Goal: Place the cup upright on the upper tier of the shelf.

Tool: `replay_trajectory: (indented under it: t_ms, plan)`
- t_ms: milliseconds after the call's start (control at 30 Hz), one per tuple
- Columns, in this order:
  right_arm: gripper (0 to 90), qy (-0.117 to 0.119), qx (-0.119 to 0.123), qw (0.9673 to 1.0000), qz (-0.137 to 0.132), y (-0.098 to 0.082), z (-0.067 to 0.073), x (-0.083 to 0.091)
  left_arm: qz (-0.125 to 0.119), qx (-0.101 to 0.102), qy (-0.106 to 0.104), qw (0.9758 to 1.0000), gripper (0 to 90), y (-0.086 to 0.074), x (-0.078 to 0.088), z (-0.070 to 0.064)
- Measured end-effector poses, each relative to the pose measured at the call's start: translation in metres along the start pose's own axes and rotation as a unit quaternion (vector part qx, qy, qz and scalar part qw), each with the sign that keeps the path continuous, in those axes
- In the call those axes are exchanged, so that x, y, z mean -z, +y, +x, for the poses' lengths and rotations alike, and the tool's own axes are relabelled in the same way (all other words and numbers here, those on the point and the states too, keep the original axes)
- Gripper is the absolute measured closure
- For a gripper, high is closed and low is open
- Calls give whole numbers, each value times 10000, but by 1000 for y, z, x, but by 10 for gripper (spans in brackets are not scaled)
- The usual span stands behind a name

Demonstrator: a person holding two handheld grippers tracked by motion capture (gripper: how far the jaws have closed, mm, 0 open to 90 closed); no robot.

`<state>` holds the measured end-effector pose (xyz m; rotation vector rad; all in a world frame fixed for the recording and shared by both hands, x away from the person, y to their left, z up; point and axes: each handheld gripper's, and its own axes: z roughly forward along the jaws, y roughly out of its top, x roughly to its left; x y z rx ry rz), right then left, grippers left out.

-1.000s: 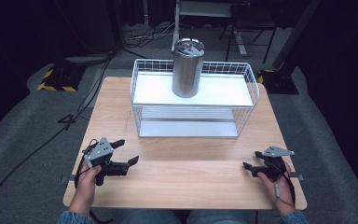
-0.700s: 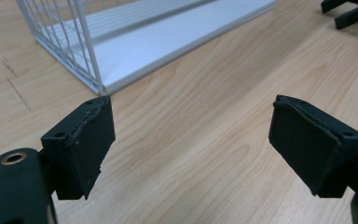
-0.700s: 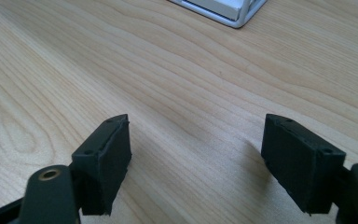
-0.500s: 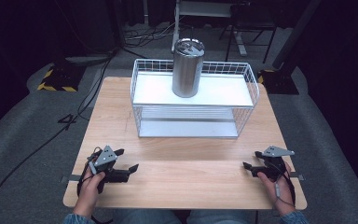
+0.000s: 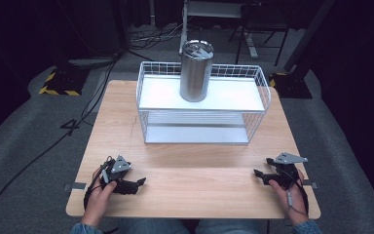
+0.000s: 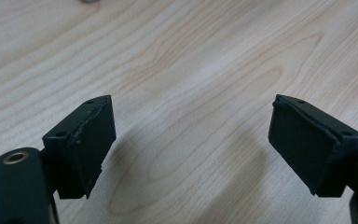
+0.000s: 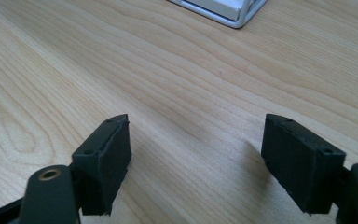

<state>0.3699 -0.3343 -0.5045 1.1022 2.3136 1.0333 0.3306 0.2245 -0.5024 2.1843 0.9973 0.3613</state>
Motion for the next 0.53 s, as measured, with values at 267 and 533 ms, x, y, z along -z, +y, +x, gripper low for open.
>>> replay_trajectory:
  t_ms: [267, 533]
  plan:
    - [246, 2, -3, 10000, 2, 0, 0, 0, 33, 13, 159, 9999, 145, 0, -4, -1]
    - [239, 2, -16, 10000, 7, 0, 0, 0, 60, 30, 158, 9999, 134, 0, -4, 0]
